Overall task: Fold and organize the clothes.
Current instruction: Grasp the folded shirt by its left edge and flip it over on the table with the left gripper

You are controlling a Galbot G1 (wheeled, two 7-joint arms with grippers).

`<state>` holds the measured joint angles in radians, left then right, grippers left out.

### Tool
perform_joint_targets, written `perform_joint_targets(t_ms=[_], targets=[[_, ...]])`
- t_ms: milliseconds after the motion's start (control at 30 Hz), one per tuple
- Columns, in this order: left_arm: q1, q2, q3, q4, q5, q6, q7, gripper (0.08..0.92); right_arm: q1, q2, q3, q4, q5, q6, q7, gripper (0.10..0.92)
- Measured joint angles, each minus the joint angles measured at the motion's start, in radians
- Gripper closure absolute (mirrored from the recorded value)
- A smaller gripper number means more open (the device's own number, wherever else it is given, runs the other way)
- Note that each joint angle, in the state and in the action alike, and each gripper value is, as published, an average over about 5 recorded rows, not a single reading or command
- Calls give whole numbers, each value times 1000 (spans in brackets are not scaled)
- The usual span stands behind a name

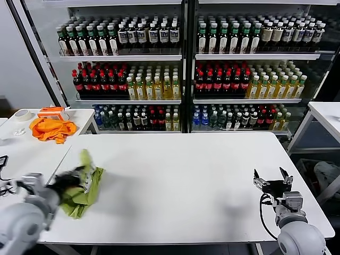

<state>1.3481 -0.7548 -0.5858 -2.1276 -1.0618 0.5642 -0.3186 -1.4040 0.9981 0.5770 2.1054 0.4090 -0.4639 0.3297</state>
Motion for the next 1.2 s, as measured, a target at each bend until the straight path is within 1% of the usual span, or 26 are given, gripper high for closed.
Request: perform_joint_targets(t_ms=[133,233,367,467,600,767,1000,1100,1200], targets=[[-24,-81,96,-51,16,4,-7,911,-5,0,3,10,-13,-1,0,203],[-48,-116,135,-71,31,6,-7,911,-1,-9,7,8,-12,3,-5,203],[-75,-131,160,-82,54,8,1,911,9,-22,3,-3,-5,9,-12,203],[-87,-126,160,-79,79,9,12,911,19,-27,-3,-11,1,10,-14,203],[-88,-91,125,-60,116,12,33,911,29,-26,-13,-18,3,11,-16,203],[-58,-9,23,-27,163,15,67,911,34,-18,-16,-28,3,14,-22,203],[55,115,-189,28,277,16,143,911,42,-2,-22,-41,2,19,-28,203],[100,148,-261,48,355,16,182,911,45,5,-26,-44,-1,19,-29,203],[123,162,-291,57,441,16,213,911,44,9,-27,-43,-3,20,-29,203]])
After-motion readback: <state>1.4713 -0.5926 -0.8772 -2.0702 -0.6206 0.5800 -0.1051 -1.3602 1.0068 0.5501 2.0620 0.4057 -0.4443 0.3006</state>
